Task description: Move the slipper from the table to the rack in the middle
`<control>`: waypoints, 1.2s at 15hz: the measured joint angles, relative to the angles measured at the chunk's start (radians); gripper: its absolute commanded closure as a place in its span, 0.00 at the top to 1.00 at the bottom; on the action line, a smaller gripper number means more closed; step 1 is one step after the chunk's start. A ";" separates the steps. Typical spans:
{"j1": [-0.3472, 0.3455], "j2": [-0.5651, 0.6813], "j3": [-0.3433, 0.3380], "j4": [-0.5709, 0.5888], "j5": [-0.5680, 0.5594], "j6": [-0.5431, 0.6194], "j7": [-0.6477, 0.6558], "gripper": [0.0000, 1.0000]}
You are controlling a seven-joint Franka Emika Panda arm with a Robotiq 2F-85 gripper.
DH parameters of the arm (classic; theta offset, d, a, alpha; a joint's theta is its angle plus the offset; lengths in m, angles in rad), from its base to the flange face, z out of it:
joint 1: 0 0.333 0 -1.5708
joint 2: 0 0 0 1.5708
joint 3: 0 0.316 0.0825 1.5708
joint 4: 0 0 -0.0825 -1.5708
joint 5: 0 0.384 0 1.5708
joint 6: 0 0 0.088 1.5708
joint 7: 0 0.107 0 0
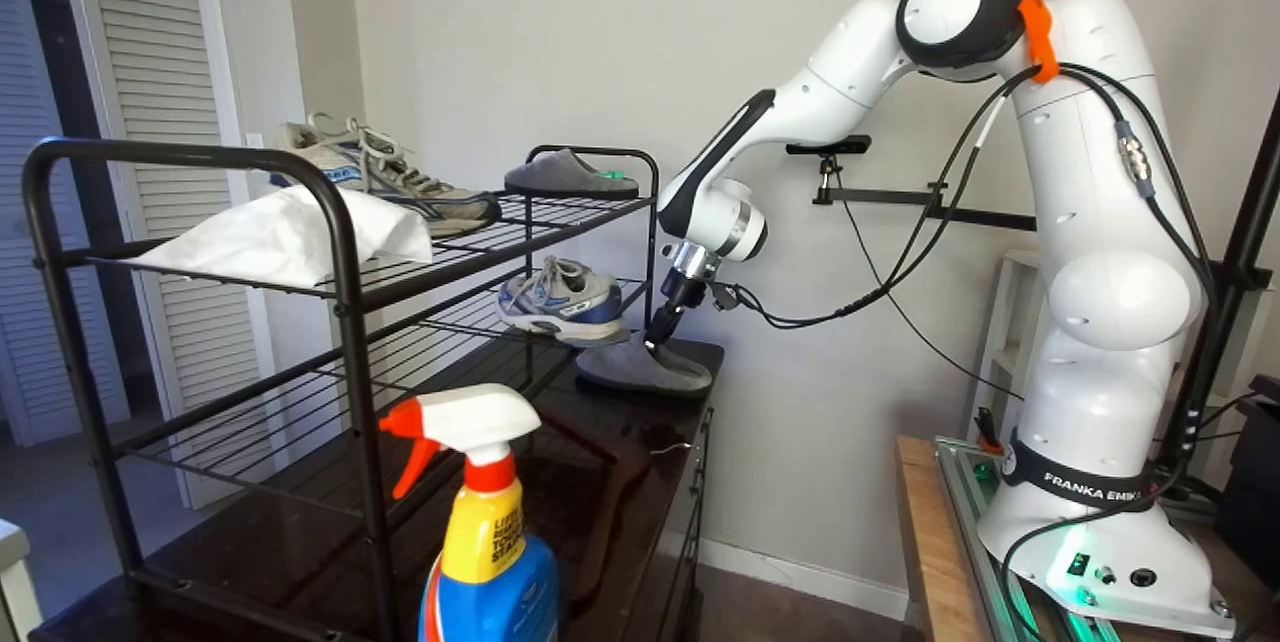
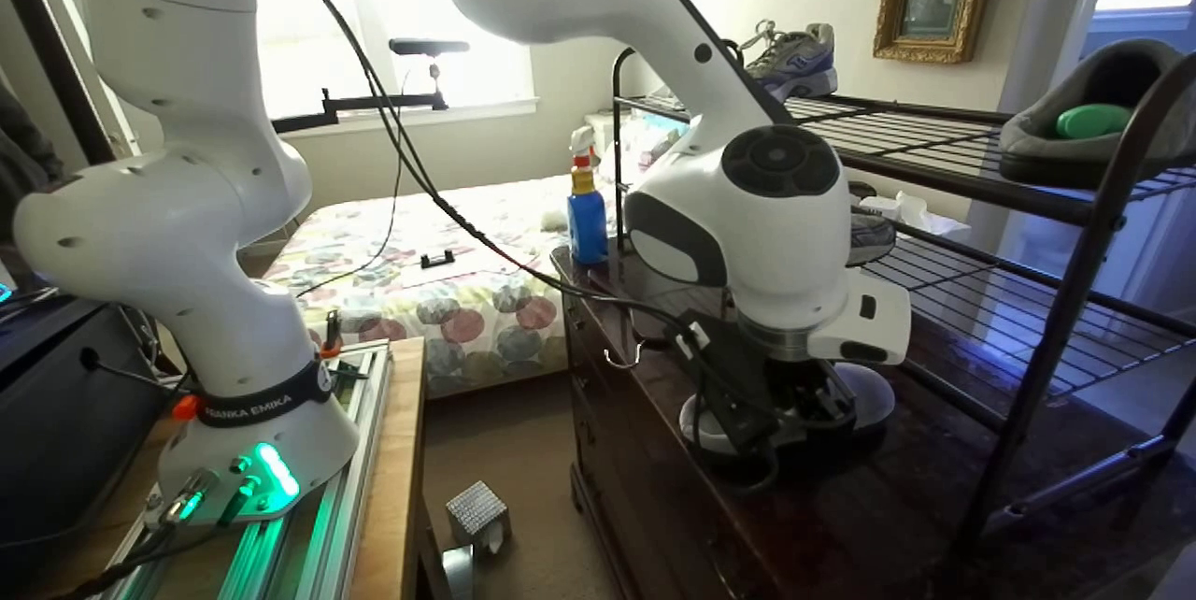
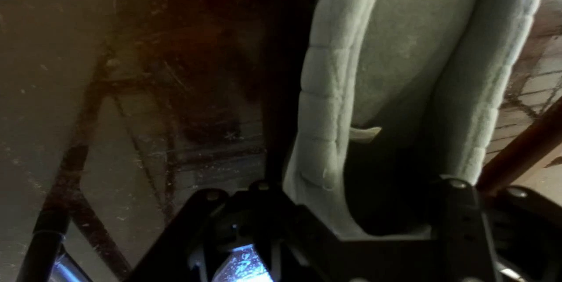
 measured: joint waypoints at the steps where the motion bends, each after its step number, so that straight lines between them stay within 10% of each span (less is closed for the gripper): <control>1: 0.003 0.005 0.000 0.002 0.006 0.007 -0.002 0.30; 5: 0.007 0.019 -0.002 0.012 0.010 0.022 -0.001 0.03; 9: 0.014 0.025 -0.022 0.016 0.000 0.024 0.043 0.00; 18: 0.116 -0.011 -0.240 0.040 -0.569 -0.280 0.610 0.01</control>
